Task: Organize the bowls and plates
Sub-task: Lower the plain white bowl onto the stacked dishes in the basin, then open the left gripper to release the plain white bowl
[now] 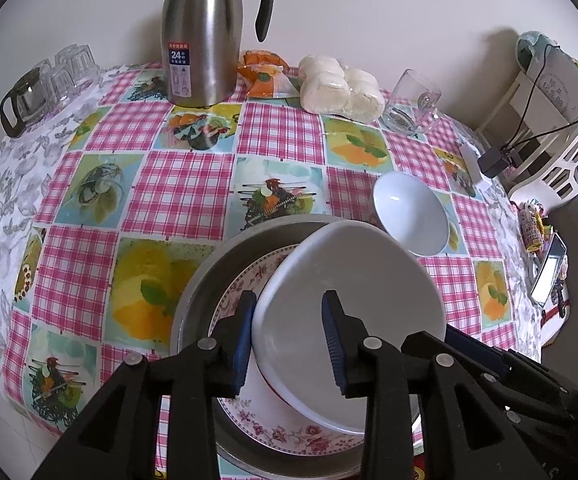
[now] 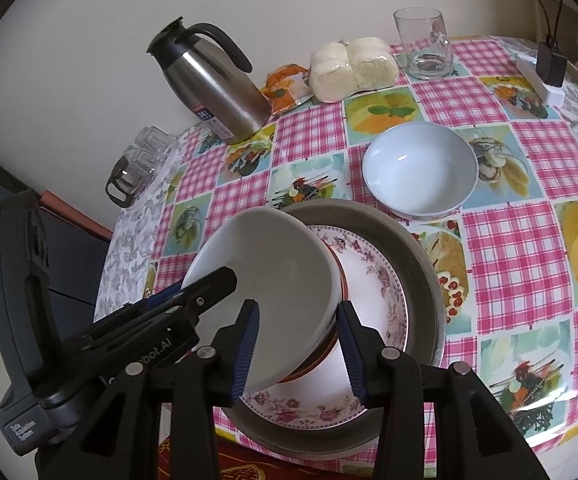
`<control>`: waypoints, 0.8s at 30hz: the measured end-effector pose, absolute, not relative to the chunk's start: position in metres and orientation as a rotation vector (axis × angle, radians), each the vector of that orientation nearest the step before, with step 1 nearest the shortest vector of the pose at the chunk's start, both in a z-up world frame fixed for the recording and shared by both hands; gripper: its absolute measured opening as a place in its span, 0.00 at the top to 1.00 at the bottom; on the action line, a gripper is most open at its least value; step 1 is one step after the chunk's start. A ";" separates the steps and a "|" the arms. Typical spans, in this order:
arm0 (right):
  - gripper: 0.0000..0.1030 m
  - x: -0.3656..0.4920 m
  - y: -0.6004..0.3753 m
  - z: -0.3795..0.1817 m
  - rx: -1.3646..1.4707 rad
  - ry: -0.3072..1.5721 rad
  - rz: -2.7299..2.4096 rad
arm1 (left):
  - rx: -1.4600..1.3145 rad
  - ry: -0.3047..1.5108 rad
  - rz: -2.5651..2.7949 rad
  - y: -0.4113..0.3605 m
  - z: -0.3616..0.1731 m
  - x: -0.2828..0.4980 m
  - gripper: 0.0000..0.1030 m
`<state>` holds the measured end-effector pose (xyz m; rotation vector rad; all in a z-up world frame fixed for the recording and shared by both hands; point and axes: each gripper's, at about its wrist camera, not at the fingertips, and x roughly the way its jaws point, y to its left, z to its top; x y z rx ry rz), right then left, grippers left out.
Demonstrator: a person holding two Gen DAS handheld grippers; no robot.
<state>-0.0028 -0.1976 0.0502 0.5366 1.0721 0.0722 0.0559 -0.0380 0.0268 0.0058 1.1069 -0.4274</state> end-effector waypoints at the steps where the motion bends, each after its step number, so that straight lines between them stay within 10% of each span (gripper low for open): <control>1: 0.57 -0.003 -0.198 0.050 0.536 1.073 0.070 | 0.006 1.107 -0.427 -0.039 0.026 0.056 0.67; 24: 0.50 -0.006 -0.200 0.071 0.437 0.965 0.017 | -0.024 1.043 -0.403 -0.032 0.040 0.055 0.58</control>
